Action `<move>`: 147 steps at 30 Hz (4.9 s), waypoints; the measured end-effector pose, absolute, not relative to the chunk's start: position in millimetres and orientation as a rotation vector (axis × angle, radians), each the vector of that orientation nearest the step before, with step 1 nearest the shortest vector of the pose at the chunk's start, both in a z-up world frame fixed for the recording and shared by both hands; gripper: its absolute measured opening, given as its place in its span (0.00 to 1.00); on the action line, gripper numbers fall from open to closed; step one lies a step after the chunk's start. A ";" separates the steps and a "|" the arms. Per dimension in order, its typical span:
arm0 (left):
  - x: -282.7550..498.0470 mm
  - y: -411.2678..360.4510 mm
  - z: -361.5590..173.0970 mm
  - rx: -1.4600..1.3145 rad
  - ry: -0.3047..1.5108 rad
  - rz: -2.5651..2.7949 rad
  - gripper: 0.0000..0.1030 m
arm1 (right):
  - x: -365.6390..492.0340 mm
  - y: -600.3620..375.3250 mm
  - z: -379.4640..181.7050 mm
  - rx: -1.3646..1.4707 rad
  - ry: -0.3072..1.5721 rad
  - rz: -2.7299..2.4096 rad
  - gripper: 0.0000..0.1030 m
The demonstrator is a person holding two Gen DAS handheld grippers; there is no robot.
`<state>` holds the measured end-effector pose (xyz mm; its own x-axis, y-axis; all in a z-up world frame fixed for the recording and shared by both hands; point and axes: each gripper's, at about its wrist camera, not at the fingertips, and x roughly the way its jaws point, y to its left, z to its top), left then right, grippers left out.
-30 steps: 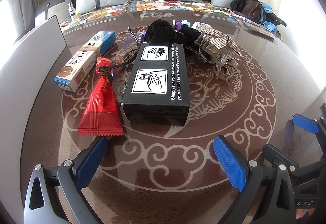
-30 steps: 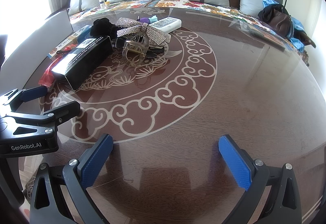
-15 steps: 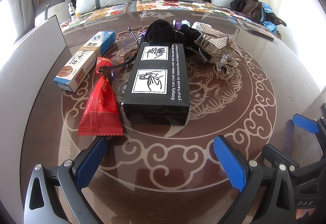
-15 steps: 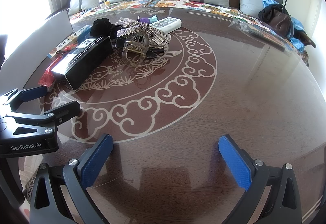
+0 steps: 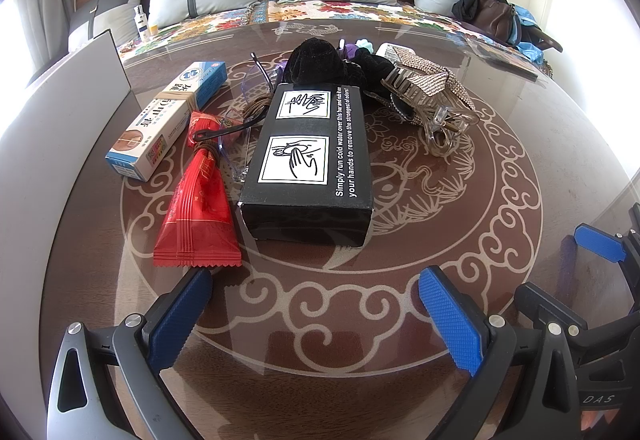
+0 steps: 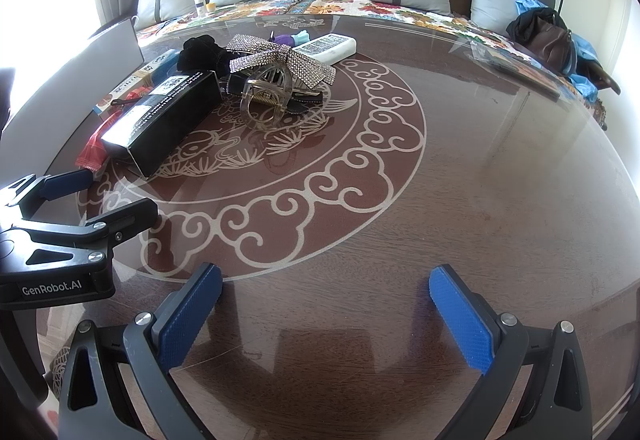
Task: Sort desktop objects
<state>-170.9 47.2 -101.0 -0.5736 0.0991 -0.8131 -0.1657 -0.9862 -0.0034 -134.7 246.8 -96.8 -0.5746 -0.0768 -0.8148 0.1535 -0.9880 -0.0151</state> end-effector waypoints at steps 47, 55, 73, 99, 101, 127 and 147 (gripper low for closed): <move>-170.8 47.5 -100.7 -1.368 0.109 2.660 1.00 | -134.8 247.2 -96.5 1.378 0.126 -2.675 1.00; -170.8 47.5 -100.7 -1.368 0.109 2.660 1.00 | -134.9 247.0 -96.4 1.378 0.126 -2.675 1.00; -170.6 47.3 -100.6 -1.368 0.108 2.661 1.00 | -134.8 247.0 -96.5 1.378 0.126 -2.675 1.00; -165.0 41.9 -94.2 -1.525 0.184 2.494 1.00 | -134.8 246.8 -96.5 1.378 0.126 -2.675 1.00; -152.3 20.5 -88.3 -1.547 0.136 2.480 1.00 | -134.9 247.0 -96.4 1.378 0.125 -2.675 1.00; -222.3 -26.6 -82.4 -1.534 -0.025 2.502 0.23 | -134.6 246.7 -96.7 1.377 0.126 -2.676 1.00; -139.7 -40.4 -87.7 -1.506 0.102 2.569 0.66 | -133.6 246.5 -96.4 1.379 0.126 -2.673 1.00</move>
